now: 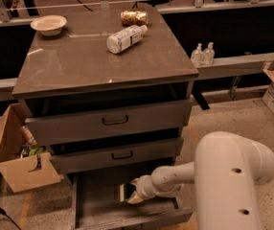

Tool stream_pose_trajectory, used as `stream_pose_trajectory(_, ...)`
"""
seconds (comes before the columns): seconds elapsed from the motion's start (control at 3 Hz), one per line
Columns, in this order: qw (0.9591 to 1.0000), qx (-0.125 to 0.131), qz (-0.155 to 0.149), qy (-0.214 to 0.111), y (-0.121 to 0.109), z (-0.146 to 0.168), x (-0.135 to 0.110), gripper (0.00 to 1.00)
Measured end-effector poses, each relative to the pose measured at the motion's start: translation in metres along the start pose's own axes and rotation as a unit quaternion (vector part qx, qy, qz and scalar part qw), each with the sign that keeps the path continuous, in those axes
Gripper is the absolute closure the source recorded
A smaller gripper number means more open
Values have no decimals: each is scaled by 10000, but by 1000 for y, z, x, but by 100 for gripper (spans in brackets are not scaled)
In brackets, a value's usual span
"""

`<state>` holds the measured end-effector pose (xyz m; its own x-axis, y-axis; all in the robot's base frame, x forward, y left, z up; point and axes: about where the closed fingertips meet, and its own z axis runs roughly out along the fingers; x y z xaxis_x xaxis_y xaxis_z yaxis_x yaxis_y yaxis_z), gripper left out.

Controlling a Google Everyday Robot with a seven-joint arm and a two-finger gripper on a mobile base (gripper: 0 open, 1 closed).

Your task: Place sponge into bottom drawer

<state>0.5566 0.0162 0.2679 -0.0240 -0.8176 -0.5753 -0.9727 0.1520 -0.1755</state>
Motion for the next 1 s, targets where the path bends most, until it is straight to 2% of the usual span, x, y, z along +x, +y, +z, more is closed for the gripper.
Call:
stream_pose_trajectory(0.33, 9991, 32, 31, 433, -8, 15, 13, 100)
stream_pose_trajectory(0.67, 9974, 72, 168, 690, -11, 26, 24, 82)
stream_pose_trajectory(1.0, 9965, 5, 195, 814, -9, 36, 31, 61)
